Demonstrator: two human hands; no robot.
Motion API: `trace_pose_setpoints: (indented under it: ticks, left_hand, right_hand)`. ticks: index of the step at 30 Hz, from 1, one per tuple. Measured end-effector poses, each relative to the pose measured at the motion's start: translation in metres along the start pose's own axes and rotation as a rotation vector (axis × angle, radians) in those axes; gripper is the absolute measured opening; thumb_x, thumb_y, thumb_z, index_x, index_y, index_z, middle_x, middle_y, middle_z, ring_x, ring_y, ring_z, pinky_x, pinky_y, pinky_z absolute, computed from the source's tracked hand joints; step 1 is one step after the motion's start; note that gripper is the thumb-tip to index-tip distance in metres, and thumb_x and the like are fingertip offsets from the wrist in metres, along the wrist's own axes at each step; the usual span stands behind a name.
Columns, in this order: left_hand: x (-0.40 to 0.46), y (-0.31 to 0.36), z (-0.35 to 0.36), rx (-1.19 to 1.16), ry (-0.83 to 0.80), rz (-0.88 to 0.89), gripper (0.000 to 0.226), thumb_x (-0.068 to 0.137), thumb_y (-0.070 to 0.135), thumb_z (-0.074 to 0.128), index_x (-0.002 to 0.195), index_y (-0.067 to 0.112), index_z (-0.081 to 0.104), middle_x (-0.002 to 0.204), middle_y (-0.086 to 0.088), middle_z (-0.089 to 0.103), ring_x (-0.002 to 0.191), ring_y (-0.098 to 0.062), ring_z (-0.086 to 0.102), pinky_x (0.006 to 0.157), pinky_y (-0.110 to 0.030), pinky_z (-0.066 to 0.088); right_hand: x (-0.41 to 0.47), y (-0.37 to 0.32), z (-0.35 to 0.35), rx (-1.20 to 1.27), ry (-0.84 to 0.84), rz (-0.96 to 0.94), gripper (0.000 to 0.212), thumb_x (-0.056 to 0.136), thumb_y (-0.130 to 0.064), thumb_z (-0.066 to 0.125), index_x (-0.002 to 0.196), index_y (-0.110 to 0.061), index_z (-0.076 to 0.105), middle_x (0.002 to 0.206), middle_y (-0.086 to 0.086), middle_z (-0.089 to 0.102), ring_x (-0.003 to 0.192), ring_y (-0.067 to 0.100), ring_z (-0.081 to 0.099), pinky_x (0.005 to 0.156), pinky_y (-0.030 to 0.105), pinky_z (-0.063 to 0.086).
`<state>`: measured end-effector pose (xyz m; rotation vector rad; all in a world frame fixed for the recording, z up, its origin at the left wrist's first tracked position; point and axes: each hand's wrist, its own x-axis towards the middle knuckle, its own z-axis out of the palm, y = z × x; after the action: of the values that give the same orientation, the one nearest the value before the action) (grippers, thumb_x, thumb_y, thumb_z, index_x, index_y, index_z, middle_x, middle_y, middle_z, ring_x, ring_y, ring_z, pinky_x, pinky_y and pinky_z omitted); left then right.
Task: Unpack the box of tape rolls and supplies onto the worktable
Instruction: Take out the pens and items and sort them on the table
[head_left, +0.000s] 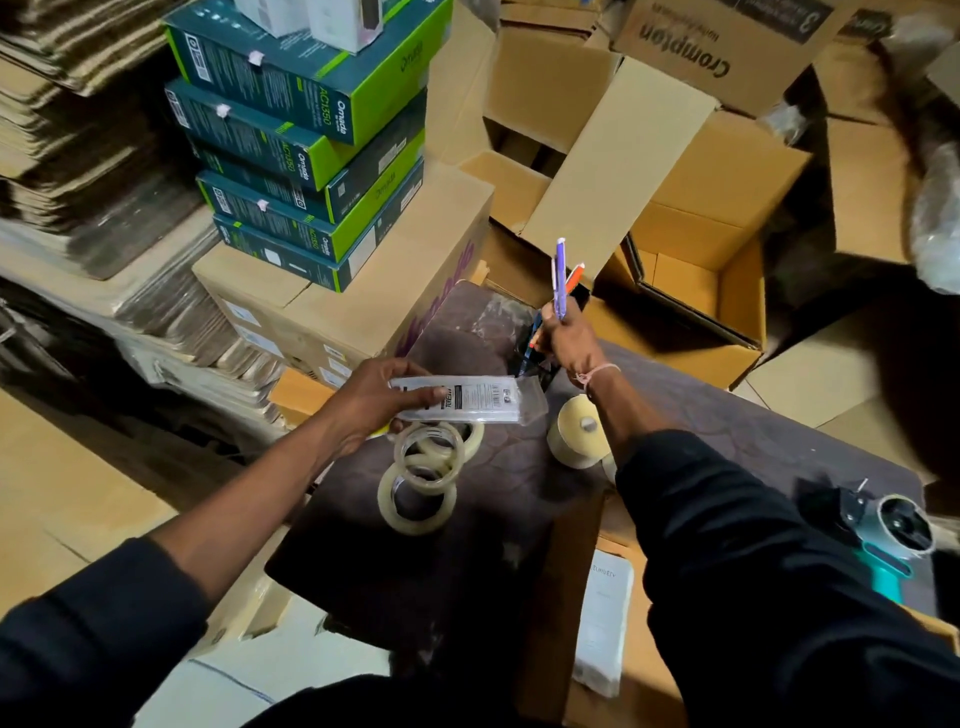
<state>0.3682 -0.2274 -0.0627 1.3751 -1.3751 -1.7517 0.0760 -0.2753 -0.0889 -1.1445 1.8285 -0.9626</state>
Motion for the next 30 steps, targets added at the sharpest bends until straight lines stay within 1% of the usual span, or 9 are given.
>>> trace_pose_setpoints:
  ticks: [3,6,10,16,22,25,28,29,30]
  left_hand:
    - [-0.001,0.001,-0.002,-0.01,0.0,-0.002,0.037,0.079,0.017,0.086,0.104,-0.006,0.069,0.1,-0.029,0.073,0.074,-0.029,0.058,0.042,-0.024,0.042]
    - [-0.001,0.001,-0.005,-0.004,-0.006,-0.012,0.039,0.079,0.018,0.086,0.104,-0.006,0.069,0.092,-0.022,0.075,0.069,-0.025,0.06,0.042,-0.023,0.041]
    - [-0.001,0.001,-0.008,0.034,0.0,-0.008,0.035,0.079,0.019,0.086,0.104,-0.002,0.072,0.098,-0.023,0.075,0.07,-0.02,0.062,0.04,-0.022,0.042]
    - [-0.002,0.005,-0.008,0.04,0.007,-0.014,0.037,0.079,0.02,0.086,0.106,-0.002,0.072,0.088,-0.011,0.076,0.066,-0.012,0.065,0.04,-0.021,0.042]
    - [-0.002,0.01,-0.007,-0.002,0.011,-0.031,0.03,0.078,0.016,0.085,0.102,0.002,0.073,0.097,-0.019,0.077,0.065,-0.015,0.064,0.039,-0.02,0.041]
    - [-0.001,0.012,-0.006,0.011,0.017,-0.027,0.027,0.078,0.017,0.086,0.1,0.005,0.074,0.095,-0.017,0.077,0.065,-0.014,0.064,0.039,-0.02,0.042]
    - [0.0,0.013,-0.005,0.025,0.03,-0.017,0.035,0.074,0.022,0.087,0.101,0.004,0.075,0.097,-0.018,0.077,0.066,-0.015,0.065,0.039,-0.02,0.043]
    - [0.0,0.013,-0.005,0.022,0.03,-0.012,0.039,0.071,0.025,0.088,0.102,0.004,0.075,0.097,-0.019,0.077,0.067,-0.017,0.065,0.039,-0.02,0.042]
    - [0.0,0.013,-0.004,0.013,0.027,-0.01,0.044,0.068,0.027,0.088,0.102,0.003,0.074,0.097,-0.019,0.077,0.068,-0.018,0.064,0.039,-0.02,0.042]
  right_hand:
    - [-0.004,0.001,0.005,-0.156,0.013,-0.048,0.022,0.105,-0.025,0.041,0.115,-0.009,0.052,0.086,0.01,0.05,0.071,0.017,0.044,0.061,0.03,0.04]
    - [-0.006,0.005,0.009,-0.242,0.016,-0.107,0.023,0.105,-0.022,0.041,0.119,-0.008,0.052,0.094,0.014,0.057,0.077,0.02,0.049,0.065,0.032,0.042]
    - [-0.004,0.009,0.013,-0.319,-0.003,-0.074,0.023,0.104,-0.013,0.041,0.122,-0.006,0.054,0.094,0.011,0.057,0.076,0.021,0.053,0.058,0.028,0.04]
    - [0.0,0.017,0.016,-0.447,0.026,-0.043,0.021,0.096,-0.004,0.047,0.109,0.001,0.063,0.101,0.026,0.068,0.09,0.04,0.063,0.074,0.035,0.046]
    - [-0.003,0.017,0.015,-0.482,0.04,-0.057,0.027,0.095,-0.004,0.049,0.114,0.003,0.065,0.111,0.027,0.067,0.1,0.041,0.063,0.081,0.035,0.047]
    - [-0.005,0.013,0.015,-0.42,0.077,-0.054,0.025,0.098,-0.006,0.046,0.114,0.002,0.064,0.105,0.024,0.067,0.093,0.038,0.063,0.072,0.028,0.046]
    - [-0.005,0.009,0.01,-0.297,0.109,-0.035,0.025,0.105,-0.01,0.041,0.119,0.001,0.058,0.1,0.012,0.058,0.075,0.014,0.053,0.053,0.006,0.039]
    - [-0.001,0.011,0.01,-0.271,0.134,-0.033,0.026,0.106,-0.015,0.04,0.118,-0.001,0.057,0.103,0.012,0.058,0.075,0.013,0.052,0.061,0.009,0.043]
    - [0.003,0.013,0.009,-0.247,0.158,-0.033,0.028,0.107,-0.021,0.04,0.116,-0.002,0.058,0.107,0.014,0.057,0.081,0.017,0.053,0.074,0.021,0.05]
